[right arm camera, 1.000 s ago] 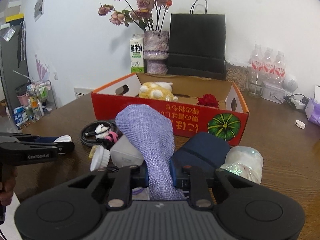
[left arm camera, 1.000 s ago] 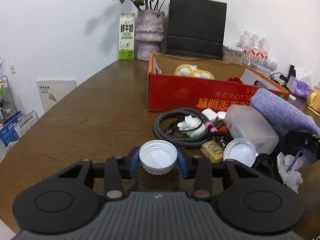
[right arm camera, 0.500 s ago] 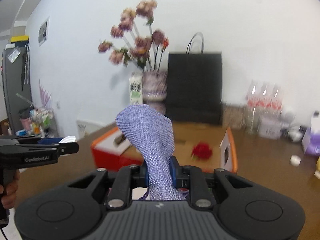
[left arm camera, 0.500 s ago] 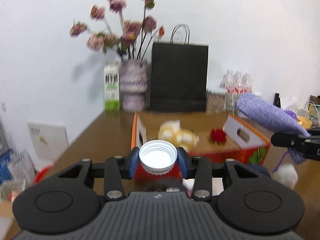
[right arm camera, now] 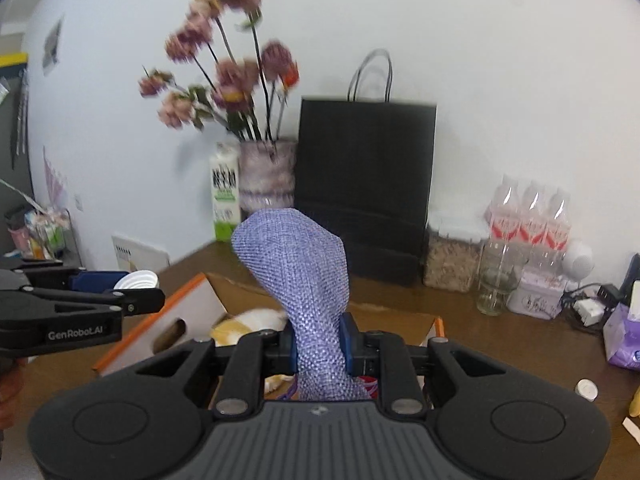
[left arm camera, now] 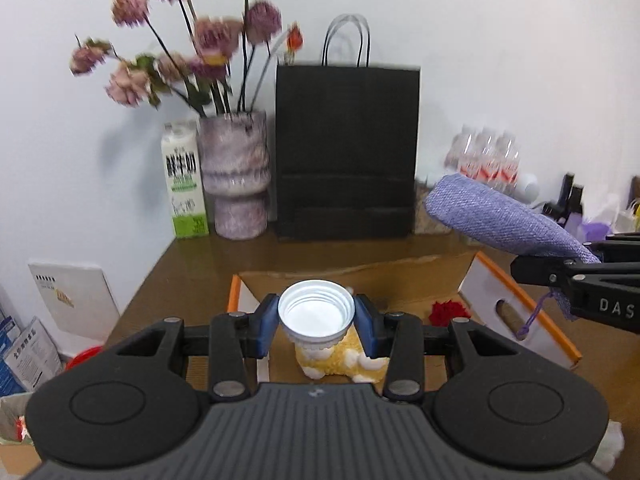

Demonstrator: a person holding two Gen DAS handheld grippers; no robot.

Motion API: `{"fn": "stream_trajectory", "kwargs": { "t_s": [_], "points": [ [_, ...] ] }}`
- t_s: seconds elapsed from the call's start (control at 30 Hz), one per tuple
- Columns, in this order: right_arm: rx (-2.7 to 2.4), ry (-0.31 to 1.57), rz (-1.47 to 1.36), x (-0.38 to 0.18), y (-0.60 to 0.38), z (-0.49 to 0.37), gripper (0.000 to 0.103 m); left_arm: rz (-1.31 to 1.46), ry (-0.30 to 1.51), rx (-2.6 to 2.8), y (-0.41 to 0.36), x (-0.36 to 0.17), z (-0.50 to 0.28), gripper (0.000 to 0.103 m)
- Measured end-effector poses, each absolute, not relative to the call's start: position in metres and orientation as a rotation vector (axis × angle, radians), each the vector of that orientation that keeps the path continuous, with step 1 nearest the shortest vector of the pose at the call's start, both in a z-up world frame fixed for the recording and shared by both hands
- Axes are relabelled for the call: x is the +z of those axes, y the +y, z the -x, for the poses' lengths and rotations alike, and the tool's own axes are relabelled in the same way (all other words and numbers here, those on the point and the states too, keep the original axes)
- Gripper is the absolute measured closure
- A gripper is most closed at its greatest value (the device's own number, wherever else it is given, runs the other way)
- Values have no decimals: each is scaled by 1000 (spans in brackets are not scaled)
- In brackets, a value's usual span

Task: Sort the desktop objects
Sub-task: 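Carry the cap into the box with the left tool while the right tool lays the cloth inside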

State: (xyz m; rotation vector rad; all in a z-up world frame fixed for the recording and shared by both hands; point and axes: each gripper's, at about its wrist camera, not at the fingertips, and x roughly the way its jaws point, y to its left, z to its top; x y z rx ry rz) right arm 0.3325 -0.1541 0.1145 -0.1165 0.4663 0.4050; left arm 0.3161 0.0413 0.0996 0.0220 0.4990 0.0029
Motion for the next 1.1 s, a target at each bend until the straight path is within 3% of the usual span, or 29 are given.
{"fn": "stream_trajectory", "kwargs": {
  "t_s": [0.63, 0.83, 0.87, 0.97, 1.07, 1.1],
  "points": [
    [390, 761, 166, 20, -131, -393, 84, -61, 728, -21, 36, 26, -360, 62],
    [376, 803, 155, 10, -129, -399, 74, -70, 752, -17, 33, 16, -364, 62],
    [378, 808, 153, 10, -129, -399, 70, -73, 752, -16, 32, 16, -364, 60],
    [386, 814, 157, 10, -129, -398, 36, -84, 744, -13, 31, 16, -363, 46],
    [388, 794, 177, 15, -130, -392, 26, -89, 718, -8, 32, 20, -360, 32],
    [386, 789, 179, 18, -131, -390, 19, -90, 714, -5, 32, 21, -359, 26]
  ]
}}
